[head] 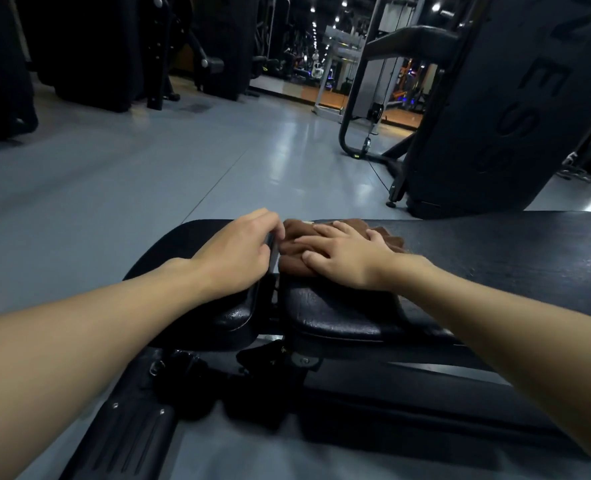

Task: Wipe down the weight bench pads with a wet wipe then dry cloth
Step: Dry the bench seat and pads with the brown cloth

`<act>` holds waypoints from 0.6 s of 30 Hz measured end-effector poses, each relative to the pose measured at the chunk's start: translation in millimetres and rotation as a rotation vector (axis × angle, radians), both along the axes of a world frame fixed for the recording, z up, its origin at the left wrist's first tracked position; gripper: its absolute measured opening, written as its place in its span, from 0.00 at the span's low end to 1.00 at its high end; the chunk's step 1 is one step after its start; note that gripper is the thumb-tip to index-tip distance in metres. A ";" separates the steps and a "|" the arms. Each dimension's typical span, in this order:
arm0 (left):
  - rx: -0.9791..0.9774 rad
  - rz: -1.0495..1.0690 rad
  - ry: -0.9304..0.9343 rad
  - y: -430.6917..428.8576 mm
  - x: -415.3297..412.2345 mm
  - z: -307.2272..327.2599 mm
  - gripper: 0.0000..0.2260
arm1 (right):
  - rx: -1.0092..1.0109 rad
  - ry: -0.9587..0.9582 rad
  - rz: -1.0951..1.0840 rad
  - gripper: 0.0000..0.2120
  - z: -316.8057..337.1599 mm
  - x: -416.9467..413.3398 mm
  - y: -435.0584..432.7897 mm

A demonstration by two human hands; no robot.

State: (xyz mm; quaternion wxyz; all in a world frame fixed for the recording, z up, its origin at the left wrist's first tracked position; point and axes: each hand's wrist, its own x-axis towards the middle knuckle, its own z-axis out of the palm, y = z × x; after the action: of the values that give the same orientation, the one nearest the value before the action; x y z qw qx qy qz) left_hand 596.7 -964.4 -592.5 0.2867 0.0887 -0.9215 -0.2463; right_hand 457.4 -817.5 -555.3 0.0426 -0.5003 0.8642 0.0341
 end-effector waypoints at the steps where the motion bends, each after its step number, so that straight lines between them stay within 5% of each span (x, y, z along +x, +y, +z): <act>1: -0.012 -0.007 0.017 0.6 -2.3 1.1 0.15 | -0.005 0.006 -0.022 0.20 0.1 -11.6 -10.4; 10: -0.099 -0.190 -0.167 35.9 -34.4 10.2 0.09 | -0.075 0.043 -0.081 0.22 7.1 -78.9 11.3; 15: -0.187 -0.185 -0.454 78.3 -74.0 24.8 0.29 | -0.076 0.077 -0.164 0.22 21.2 -126.6 63.4; 18: -0.193 -0.208 -0.482 116.2 -104.4 37.1 0.27 | -0.070 0.085 -0.239 0.23 33.6 -163.3 103.7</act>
State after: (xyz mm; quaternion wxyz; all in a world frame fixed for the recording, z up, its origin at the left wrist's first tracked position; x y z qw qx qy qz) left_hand 492.3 -848.2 -555.3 0.0397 0.0220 -0.9865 -0.1573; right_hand 294.1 -713.8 -521.8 -0.0078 -0.3932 0.9192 0.0198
